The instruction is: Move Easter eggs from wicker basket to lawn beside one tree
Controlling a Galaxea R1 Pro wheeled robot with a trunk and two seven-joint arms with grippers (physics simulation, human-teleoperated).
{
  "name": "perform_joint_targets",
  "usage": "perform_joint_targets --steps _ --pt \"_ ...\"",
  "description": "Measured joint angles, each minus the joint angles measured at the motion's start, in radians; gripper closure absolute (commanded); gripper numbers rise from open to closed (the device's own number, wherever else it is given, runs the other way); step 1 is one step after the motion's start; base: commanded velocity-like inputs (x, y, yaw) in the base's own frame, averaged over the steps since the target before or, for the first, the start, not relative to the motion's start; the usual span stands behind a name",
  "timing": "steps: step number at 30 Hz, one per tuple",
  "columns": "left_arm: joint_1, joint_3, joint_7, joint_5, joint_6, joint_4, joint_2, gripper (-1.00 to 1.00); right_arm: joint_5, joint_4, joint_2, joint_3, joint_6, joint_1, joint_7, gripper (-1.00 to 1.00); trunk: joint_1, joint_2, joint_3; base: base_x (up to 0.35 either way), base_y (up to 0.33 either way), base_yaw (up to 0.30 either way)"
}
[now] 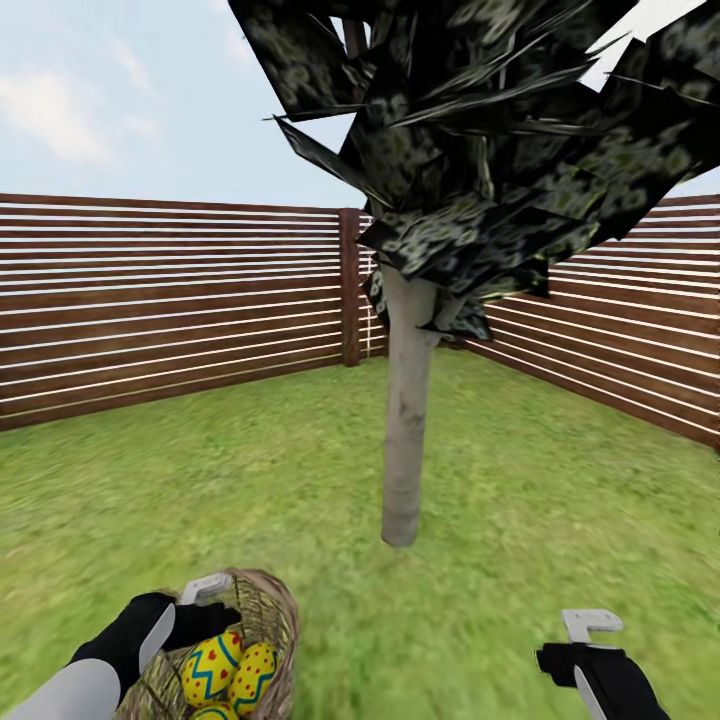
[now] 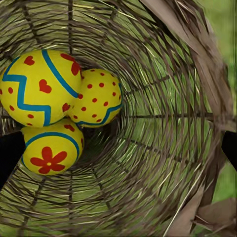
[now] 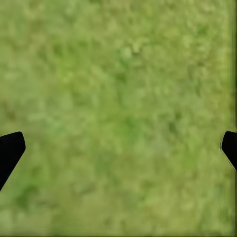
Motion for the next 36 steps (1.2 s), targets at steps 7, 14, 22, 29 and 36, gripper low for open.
perform_joint_targets --steps 7,14,22,29,36 --pt "0.0 0.0 -0.001 0.0 0.0 0.0 -0.001 -1.0 0.0 0.003 0.0 0.0 -0.001 0.001 0.0 -1.0 0.0 0.0 0.0 0.153 -0.299 0.0" --pt "0.0 0.001 -0.001 0.001 -0.001 0.0 0.001 -1.0 0.0 0.003 0.0 0.0 -0.002 0.0 0.0 -1.0 0.0 0.0 0.0 0.131 -0.207 0.0" --pt "0.0 0.001 0.002 0.003 -0.004 0.0 0.0 -1.0 0.0 0.003 -0.001 0.001 -0.003 0.001 0.0 -1.0 0.0 0.0 0.0 0.009 -0.012 0.01" --pt "0.0 0.002 0.005 0.003 -0.003 -0.001 0.001 -1.0 0.001 0.005 0.0 0.02 -0.004 0.0 -0.001 -1.0 0.0 0.0 0.0 0.0 0.0 0.246" --pt "0.0 0.003 0.005 0.003 -0.005 -0.001 0.001 -1.0 0.001 0.029 -0.001 0.024 -0.005 0.0 -0.002 -1.0 0.0 0.0 0.0 0.0 0.0 0.272"
